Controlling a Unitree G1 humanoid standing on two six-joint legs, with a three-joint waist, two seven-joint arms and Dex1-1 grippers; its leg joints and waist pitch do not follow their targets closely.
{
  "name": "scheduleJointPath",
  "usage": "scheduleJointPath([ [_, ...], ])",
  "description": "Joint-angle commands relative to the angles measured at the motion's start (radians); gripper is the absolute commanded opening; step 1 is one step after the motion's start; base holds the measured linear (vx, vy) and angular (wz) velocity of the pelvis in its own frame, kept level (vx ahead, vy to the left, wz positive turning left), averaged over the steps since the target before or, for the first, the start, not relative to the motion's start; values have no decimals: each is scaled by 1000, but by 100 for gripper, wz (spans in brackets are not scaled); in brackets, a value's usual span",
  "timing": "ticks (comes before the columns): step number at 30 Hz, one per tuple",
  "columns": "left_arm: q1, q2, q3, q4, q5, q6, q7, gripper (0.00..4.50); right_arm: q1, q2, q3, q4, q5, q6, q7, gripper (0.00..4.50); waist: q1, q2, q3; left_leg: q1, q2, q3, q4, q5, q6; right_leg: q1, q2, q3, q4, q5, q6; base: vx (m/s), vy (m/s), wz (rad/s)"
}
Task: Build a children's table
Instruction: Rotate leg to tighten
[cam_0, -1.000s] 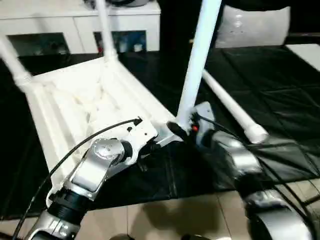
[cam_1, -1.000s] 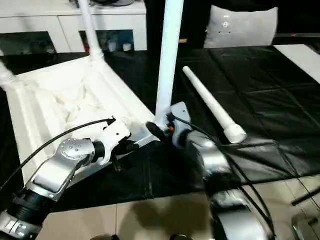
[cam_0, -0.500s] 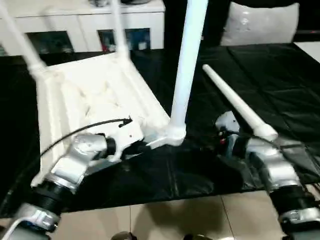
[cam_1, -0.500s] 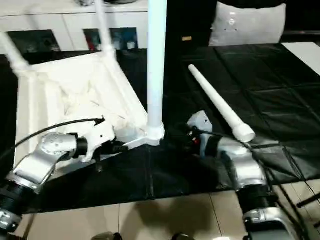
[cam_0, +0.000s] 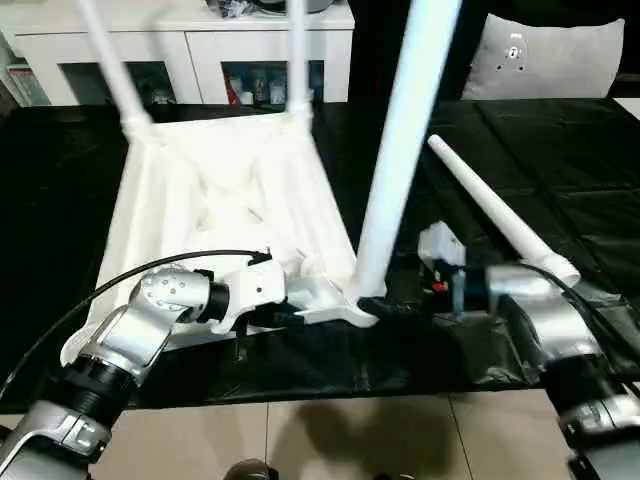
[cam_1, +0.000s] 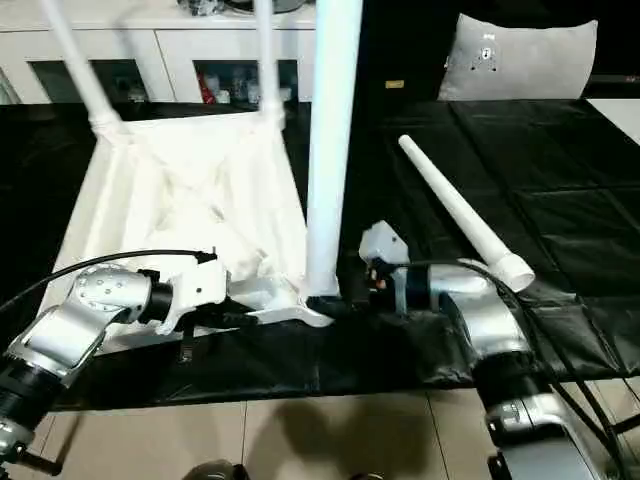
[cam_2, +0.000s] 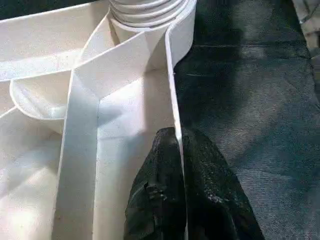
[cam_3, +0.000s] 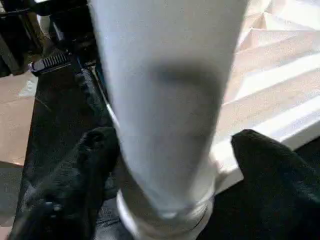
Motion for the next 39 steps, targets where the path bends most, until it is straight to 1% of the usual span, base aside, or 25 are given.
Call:
scheduleJointPath([
  [1, -8, -2, -45, -1, 25, -30, -44, 0, -14, 0, 21, 18, -21, -14, 19, 360, -5, 5, -79, 13, 39, -5, -61, -240, 47, 50, -59, 39, -47, -204, -232, 0, 0, 0],
  [4, -9, -3, -44, 4, 25, -34, -48, 0, -16, -1, 26, 21, -18, -9, 26, 338, -4, 4, -80, 12, 38, -4, -58, -223, 55, 51, -59, 39, -45, -185, -236, 0, 0, 0],
  [5, -9, -3, -44, 6, 27, -36, -49, 0, -16, -3, 29, 23, -19, -9, 28, 338, -3, 3, -80, 12, 38, -4, -58, -223, 57, 51, -60, 39, -45, -187, -237, 0, 0, 0],
  [6, -9, -3, -44, 6, 27, -36, -49, 0, -16, -3, 29, 23, -19, -9, 28, 316, -3, 3, -80, 12, 38, -4, -58, -225, 57, 52, -59, 38, -46, -195, -234, 0, 0, 0],
  [7, -11, -2, -45, 13, 28, -41, -50, 0, -19, -6, 36, 35, -25, -10, 37, 303, -2, 4, -80, 13, 38, -4, -58, -229, 56, 51, -60, 38, -47, -206, -231, 0, 0, 0],
  [11, -11, 0, -47, 17, 28, -44, -51, 0, -23, -7, 45, 48, -34, -8, 53, 287, -2, 4, -81, 13, 38, -4, -57, -227, 53, 51, -59, 38, -45, -206, -232, 0, 0, 0],
  [12, -11, 0, -47, 18, 29, -45, -52, 0, -23, -6, 46, 50, -37, -9, 54, 272, -2, 4, -81, 13, 39, -4, -57, -227, 53, 51, -60, 39, -45, -206, -232, 0, 0, 0],
  [17, -11, 0, -47, 23, 29, -45, -52, 0, -25, 0, 54, 62, -39, -7, 52, 264, -1, 3, -80, 13, 38, -4, -56, -235, 52, 51, -60, 39, -45, -221, -229, 0, 0, 0],
  [21, -4, -4, -40, 16, 14, -30, -56, 0, -18, 6, 58, 57, -30, 15, 62, 264, -2, 3, -79, 12, 38, -5, -56, -246, 48, 51, -60, 39, -47, -244, -224, 0, 0, 0],
  [22, 1, -7, -33, 6, 2, -14, -55, 0, -12, 11, 57, 51, -21, 32, 65, 264, -2, 2, -79, 13, 38, -5, -56, -247, 47, 51, -60, 39, -46, -249, -223, 0, 0, 0],
  [25, 28, -42, 12, -56, -37, 110, 20, 0, 26, 39, 61, 16, -17, 115, 11, 264, -3, 1, -75, 12, 40, -5, -58, -257, 42, 49, -59, 40, -47, -260, -224, 0, 0, 0],
  [26, 37, -55, 25, -77, -47, 153, 48, 0, 35, 51, 63, 16, -27, 128, -22, 264, -5, 0, -73, 12, 39, -6, -59, -265, 40, 48, -60, 40, -49, -276, -219, 0, 0, 0],
  [27, 46, -71, 36, -100, -53, 194, 80, 0, 41, 69, 62, 24, -41, 135, -66, 264, -8, -2, -70, 14, 38, -7, -62, -287, 34, 47, -60, 40, -53, -321, -207, 0, 0, 0],
  [28, 46, -71, 36, -100, -53, 194, 80, 0, 41, 69, 62, 24, -41, 135, -66, 264, -11, -2, -68, 14, 37, -7, -62, -299, 29, 45, -61, 41, -54, -346, -201, 0, 0, 0],
  [29, 53, -84, 44, -117, -56, 224, 106, 0, 44, 85, 59, 31, -50, 141, -103, 263, -17, -1, -62, 16, 34, -9, -63, -344, 20, 42, -62, 39, -64, -434, -178, 0, 0, 0],
  [30, 62, -115, 58, -148, -65, 278, 151, 0, 40, 128, 39, 53, -49, 154, -180, 263, -24, -7, -58, 18, 32, -12, -65, -374, 13, 39, -62, 37, -73, -504, -153, 0, 0, 0],
  [31, 65, -161, 75, -180, -72, 343, 213, 0, 26, 184, 6, 93, -44, 167, -285, 263, -33, -13, -50, 21, 30, -15, -67, -403, 5, 34, -63, 34, -82, -576, -129, 0, 0, 0],
  [32, 65, -172, 78, -186, -73, 357, 226, 0, 22, 195, -1, 102, -43, 169, -308, 263, -40, -9, -51, 22, 30, -18, -66, -413, -4, 36, -67, 33, -78, -599, -123, 0, 0, 0],
  [33, 65, -204, 88, -203, -76, 396, 266, 0, 11, 229, -20, 130, -40, 175, -372, 263, -54, -8, -49, 18, 27, -23, -67, -431, -16, 39, -68, 24, -87, -656, -93, -51, 9, -15],
  [34, 65, -232, 97, -222, -75, 437, 299, 0, 3, 257, -35, 146, -39, 186, -427, 263, -65, -8, -49, 17, 22, -30, -66, -455, -17, 40, -66, 12, -98, -698, -63, -51, 20, -17],
  [35, 63, -242, 99, -224, -70, 446, 314, 0, 0, 266, -39, 151, -39, 188, -445, 263, -73, -8, -49, 20, 22, -29, -65, -467, -17, 37, -65, 12, -102, -703, -56, -51, 20, -17],
  [36, 56, -271, 105, -230, -55, 472, 353, 0, -7, 291, -49, 165, -41, 193, -494, 263, -77, -7, -48, 22, 20, -31, -64, -478, -12, 34, -64, 8, -106, -710, -50, 0, 0, 0],
  [37, 37, -320, 110, -219, -27, 487, 423, 0, -27, 330, -71, 204, -41, 198, -587, 263, -93, -2, -51, 24, 21, -35, -64, -497, -9, 37, -62, -2, -112, -687, -51, 0, 0, 0],
  [38, 17, -361, 105, -201, 3, 488, 482, 0, -49, 369, -96, 247, -38, 198, -679, 263, -100, 1, -49, 24, 21, -36, -65, -505, -6, 36, -61, -6, -116, -679, -51, 0, 0, 0],
  [39, 5, -382, 101, -191, 19, 486, 514, 0, -63, 390, -110, 272, -36, 198, -729, 263, -109, 4, -46, 27, 19, -41, -62, -543, -5, 37, -58, -28, -127, -696, -35, 0, 0, 0],
])
